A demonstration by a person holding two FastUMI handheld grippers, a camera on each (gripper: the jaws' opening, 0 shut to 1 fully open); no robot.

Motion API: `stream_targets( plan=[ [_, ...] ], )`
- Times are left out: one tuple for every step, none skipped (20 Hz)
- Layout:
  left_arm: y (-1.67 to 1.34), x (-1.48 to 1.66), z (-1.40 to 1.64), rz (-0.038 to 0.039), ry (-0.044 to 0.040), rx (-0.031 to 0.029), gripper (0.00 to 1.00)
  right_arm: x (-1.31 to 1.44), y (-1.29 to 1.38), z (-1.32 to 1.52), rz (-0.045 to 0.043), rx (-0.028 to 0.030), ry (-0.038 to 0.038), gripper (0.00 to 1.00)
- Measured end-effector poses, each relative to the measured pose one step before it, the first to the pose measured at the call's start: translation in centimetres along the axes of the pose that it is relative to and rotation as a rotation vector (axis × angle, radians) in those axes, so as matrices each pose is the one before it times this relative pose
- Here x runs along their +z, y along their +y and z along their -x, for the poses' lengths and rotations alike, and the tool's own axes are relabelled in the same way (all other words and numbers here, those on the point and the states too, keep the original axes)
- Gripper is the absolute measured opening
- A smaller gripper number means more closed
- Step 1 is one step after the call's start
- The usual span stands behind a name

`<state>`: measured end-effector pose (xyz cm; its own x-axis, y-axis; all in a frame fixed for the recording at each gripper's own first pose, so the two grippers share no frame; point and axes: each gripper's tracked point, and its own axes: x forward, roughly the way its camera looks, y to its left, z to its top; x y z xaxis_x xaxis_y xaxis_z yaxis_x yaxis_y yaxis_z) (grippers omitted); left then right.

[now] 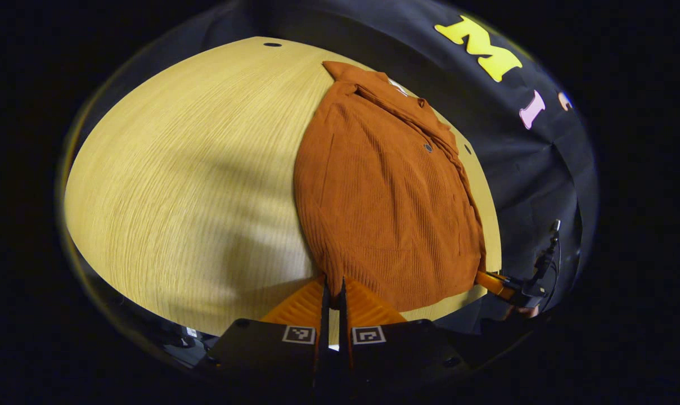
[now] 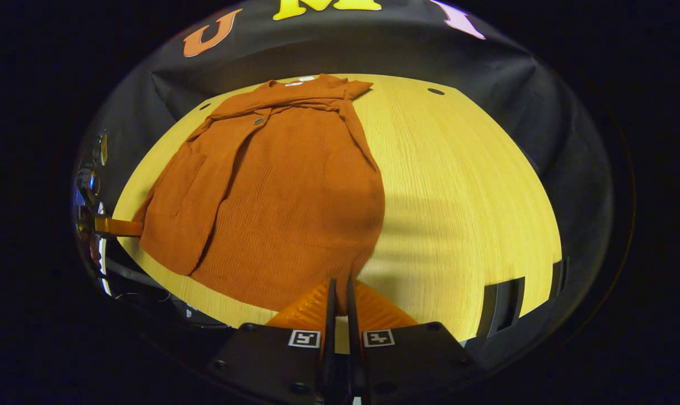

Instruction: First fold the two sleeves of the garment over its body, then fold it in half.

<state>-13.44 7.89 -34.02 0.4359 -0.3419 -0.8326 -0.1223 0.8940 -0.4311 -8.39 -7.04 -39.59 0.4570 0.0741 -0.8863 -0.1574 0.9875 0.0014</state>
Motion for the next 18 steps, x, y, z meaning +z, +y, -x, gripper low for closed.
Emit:
stream_targets(
  plan=[
    [0.001, 0.009, -0.031, 0.00486, 0.00215, -0.00016, 0.09, 0.107, 0.185, 0.136, -0.02952, 0.02059, 0.00342, 0.13],
    [-0.023, -0.052, 0.126, 0.00508, 0.00140, 0.00044, 0.06, -0.123, -0.227, -0.344, -0.04667, 0.00263, 0.00249, 0.08],
    [0.180, 0.001, 0.255, 0.00156, 0.00361, 0.00784, 0.05, -0.112, -0.380, 0.574, -0.04094, 0.00954, 0.01629, 0.03],
    [0.308, 0.014, 0.364, -0.00323, -0.00446, 0.00929, 0.04, -0.118, -0.120, 0.449, -0.03292, 0.01515, 0.00554, 0.03],
    [0.275, 0.015, 0.553, -0.00354, -0.00536, 0.00011, 0.04, 0.154, 0.050, 0.418, -0.02790, 0.01705, -0.00488, 0.03],
    [0.346, -0.193, 0.446, 0.00009, -0.00110, 0.00064, 0.04, 0.182, 0.089, 0.501, -0.01770, 0.01097, -0.00571, 0.03],
    [0.109, -0.143, 0.598, 0.00472, -0.00050, -0.00622, 0.04, 0.055, 0.152, 0.649, -0.00532, 0.00812, -0.00132, 0.03],
    [-0.034, -0.298, 0.524, 0.00474, 0.00346, -0.01057, 0.04, -0.063, 0.337, 0.724, -0.00075, 0.01183, 0.00110, 0.02],
    [-0.144, -0.353, 0.750, 0.00054, 0.00306, -0.01087, 0.04, -0.138, 0.470, 0.932, 0.00244, 0.01760, 0.00363, 0.02],
    [-0.155, -0.322, 0.815, -0.00614, -0.00054, -0.01095, 0.04, -0.016, 0.242, 1.111, -0.00026, 0.01696, 0.00326, 0.03],
    [-0.322, -0.343, 0.941, -0.01005, -0.00218, -0.01341, 0.04, -0.015, 0.308, 1.095, -0.01019, 0.02284, -0.00006, 0.02],
    [-0.512, -0.415, 1.008, -0.01060, -0.00435, -0.02107, 0.04, 0.081, 0.406, 1.177, -0.02221, 0.02612, -0.00027, 0.03],
    [-0.876, -0.122, 1.052, -0.01438, -0.01071, -0.03315, 0.04, -0.170, 0.406, 1.241, -0.02175, 0.03813, -0.00238, 0.03],
    [-0.634, -0.373, 1.032, -0.02247, -0.00840, -0.02626, 0.04, 0.098, 0.366, 1.237, -0.01566, 0.02786, -0.00341, 0.03],
    [-0.752, -0.062, 1.020, -0.03142, -0.00800, -0.01917, 0.04, 0.326, 0.252, 1.053, -0.00378, 0.01898, -0.00950, 0.03],
    [-0.712, -0.261, 0.929, -0.04127, 0.00013, -0.01575, 0.03, 0.341, 0.221, 0.979, 0.00077, 0.00910, 0.00013, 0.03],
    [-0.865, -0.153, 1.074, -0.04478, 0.00167, -0.01486, 0.04, 0.239, 0.234, 0.897, 0.00401, 0.00928, 0.00070, 0.02],
    [-0.691, 0.101, 0.941, -0.04247, -0.00334, -0.00797, 0.04, 0.352, 0.360, 0.603, 0.00652, 0.00988, 0.00271, 0.02]
  ],
)
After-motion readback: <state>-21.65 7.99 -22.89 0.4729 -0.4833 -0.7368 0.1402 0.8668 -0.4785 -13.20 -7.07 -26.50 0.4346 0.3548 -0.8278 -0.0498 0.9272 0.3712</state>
